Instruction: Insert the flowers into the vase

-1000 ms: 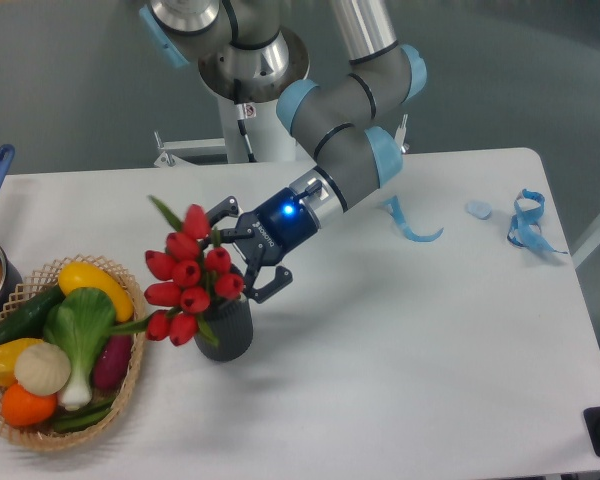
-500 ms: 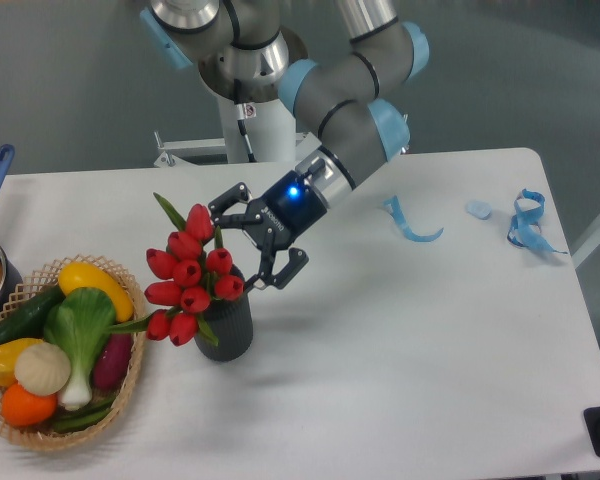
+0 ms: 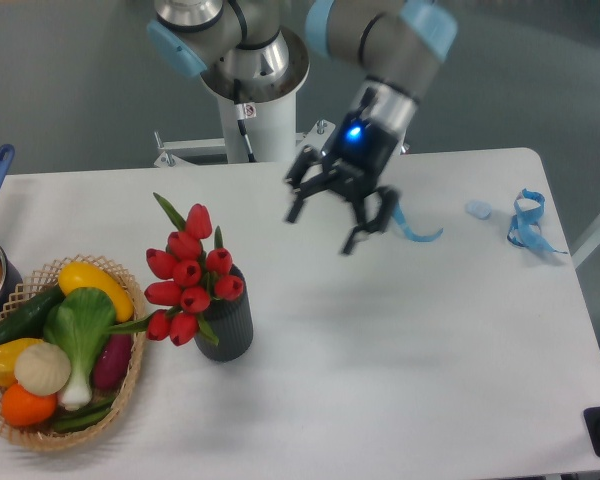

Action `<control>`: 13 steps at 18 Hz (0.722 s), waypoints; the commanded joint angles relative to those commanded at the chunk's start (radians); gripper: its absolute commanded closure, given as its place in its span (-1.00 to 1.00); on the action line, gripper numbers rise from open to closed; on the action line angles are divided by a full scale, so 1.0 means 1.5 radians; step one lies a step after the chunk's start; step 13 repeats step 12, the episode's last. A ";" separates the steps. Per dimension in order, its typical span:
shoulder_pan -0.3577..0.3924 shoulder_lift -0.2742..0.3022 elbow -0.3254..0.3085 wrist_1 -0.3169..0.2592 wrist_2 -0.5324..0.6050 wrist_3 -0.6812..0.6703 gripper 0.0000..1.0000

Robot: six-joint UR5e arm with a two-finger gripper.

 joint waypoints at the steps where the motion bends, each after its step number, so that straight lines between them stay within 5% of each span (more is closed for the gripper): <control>1: 0.017 0.010 0.011 -0.003 0.004 -0.001 -1.00; 5: 0.046 0.035 0.043 -0.017 0.092 0.018 -1.00; 13: 0.054 0.072 0.040 -0.107 0.254 0.260 -1.00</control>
